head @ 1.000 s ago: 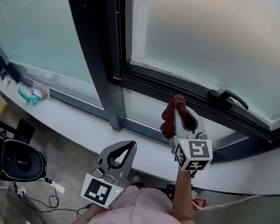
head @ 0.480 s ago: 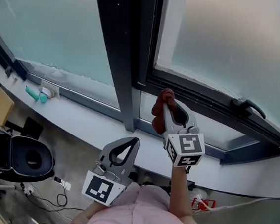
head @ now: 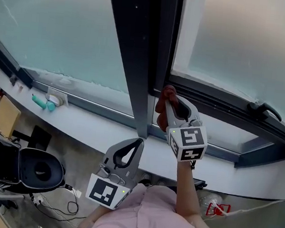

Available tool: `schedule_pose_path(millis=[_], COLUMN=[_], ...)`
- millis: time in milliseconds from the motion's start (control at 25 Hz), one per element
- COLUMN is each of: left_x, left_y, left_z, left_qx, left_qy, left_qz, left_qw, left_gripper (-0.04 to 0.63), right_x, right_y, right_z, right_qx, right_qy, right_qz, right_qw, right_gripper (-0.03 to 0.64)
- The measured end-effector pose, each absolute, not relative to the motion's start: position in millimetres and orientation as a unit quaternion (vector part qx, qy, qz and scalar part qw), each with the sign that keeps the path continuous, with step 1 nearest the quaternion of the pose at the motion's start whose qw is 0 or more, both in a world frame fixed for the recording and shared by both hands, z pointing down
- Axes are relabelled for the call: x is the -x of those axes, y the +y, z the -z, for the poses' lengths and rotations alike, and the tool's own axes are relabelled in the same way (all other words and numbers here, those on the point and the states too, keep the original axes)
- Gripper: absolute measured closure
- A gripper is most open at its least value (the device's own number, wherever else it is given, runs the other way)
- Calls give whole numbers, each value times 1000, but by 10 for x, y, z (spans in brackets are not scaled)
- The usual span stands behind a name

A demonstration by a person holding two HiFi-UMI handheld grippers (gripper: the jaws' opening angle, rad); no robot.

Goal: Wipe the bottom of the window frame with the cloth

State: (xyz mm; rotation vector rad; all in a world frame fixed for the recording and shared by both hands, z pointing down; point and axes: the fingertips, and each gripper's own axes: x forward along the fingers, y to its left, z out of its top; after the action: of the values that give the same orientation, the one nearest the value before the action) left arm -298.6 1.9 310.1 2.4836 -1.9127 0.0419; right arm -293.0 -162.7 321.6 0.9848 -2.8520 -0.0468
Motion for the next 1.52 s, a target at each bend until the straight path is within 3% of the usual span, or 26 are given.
schedule_pose_path(millis=[200,760,1520], left_x=[3078,3197,3187], left_y=[-33,-66,-23], left_z=[-2960,-3053,-3067], left_qx=[-786,-782,-800], left_qy=[-617,-623,-600], left_qz=[22,-2,-2], left_qw=[-11,-1,-3], left_gripper=[597,597,597], right_x=[3051,3059,2584], right_y=[-1705,-1780,-1873], right_z=[-3348,-3430,-3432], right_qx=[-327,-317,-375], right_qy=[-941,-942,-922], right_qz=[15,25,7], right_qw=[87,105,99], right_gripper=[552,557,557])
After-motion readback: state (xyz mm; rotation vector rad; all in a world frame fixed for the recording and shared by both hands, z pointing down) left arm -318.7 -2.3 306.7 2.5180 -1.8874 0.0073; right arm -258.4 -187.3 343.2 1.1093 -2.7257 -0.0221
